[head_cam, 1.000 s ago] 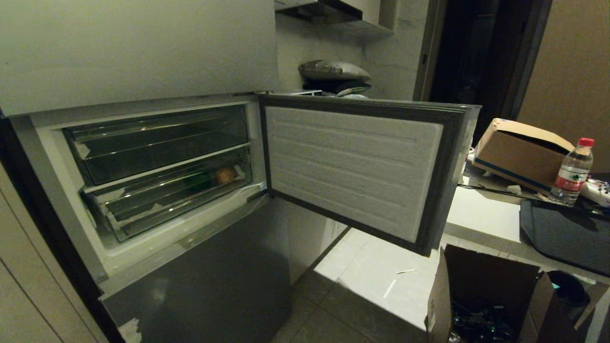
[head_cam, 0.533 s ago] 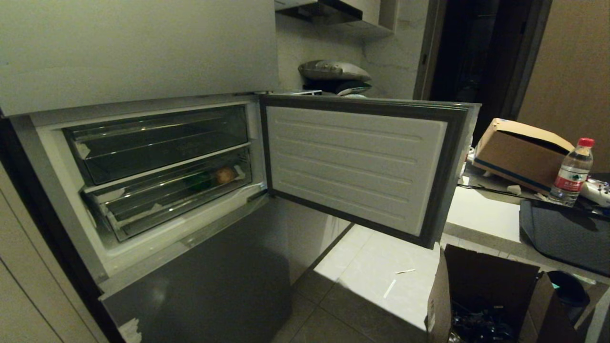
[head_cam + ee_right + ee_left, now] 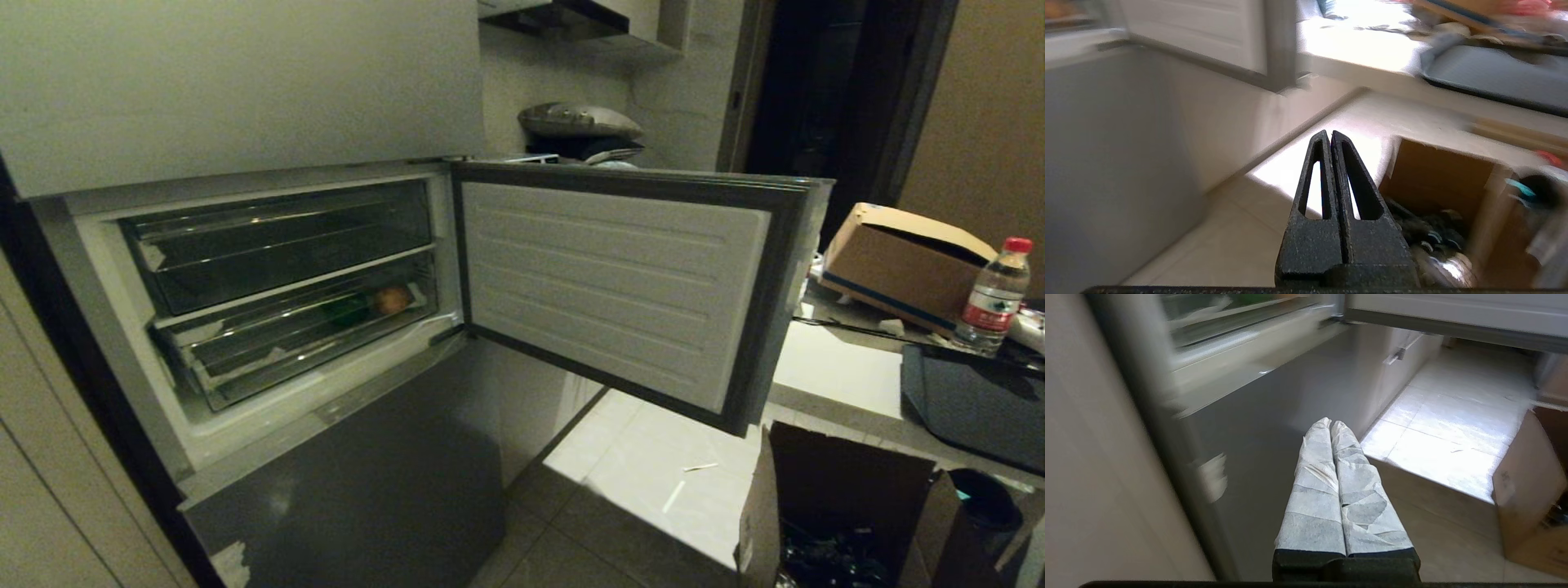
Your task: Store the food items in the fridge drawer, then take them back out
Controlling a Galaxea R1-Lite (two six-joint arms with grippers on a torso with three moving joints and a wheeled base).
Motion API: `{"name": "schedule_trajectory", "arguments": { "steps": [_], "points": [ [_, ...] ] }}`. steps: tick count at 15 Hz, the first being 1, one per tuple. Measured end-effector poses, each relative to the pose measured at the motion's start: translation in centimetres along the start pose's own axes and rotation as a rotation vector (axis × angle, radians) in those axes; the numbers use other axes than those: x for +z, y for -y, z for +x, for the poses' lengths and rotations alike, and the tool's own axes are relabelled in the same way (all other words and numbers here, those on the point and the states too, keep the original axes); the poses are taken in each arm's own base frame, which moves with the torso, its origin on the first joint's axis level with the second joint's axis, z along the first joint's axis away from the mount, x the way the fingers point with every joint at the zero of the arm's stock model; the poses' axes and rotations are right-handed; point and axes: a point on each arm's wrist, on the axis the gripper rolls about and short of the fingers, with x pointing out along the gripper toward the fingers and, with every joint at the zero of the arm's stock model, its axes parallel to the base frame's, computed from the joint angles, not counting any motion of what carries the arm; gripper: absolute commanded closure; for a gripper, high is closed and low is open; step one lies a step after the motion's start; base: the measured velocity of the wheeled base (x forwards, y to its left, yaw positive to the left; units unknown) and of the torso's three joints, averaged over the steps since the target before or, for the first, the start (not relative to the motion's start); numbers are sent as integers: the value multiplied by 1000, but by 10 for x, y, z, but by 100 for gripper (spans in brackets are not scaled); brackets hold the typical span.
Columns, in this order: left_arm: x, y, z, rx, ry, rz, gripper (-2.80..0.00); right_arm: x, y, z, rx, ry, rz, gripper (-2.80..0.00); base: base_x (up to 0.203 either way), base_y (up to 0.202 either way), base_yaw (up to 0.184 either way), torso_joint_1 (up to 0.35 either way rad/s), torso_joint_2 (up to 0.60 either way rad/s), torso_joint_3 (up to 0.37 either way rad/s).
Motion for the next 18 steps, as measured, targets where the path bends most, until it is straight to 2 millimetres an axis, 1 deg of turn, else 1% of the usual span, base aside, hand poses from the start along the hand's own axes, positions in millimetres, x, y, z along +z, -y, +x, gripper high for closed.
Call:
{"name": "schedule_trajectory", "arguments": {
  "steps": [18],
  "points": [
    [0,0,0,0,0,0,0,0,0,0,-2,0,-4,0,1,-8,175,2,1,3]
  ]
}}
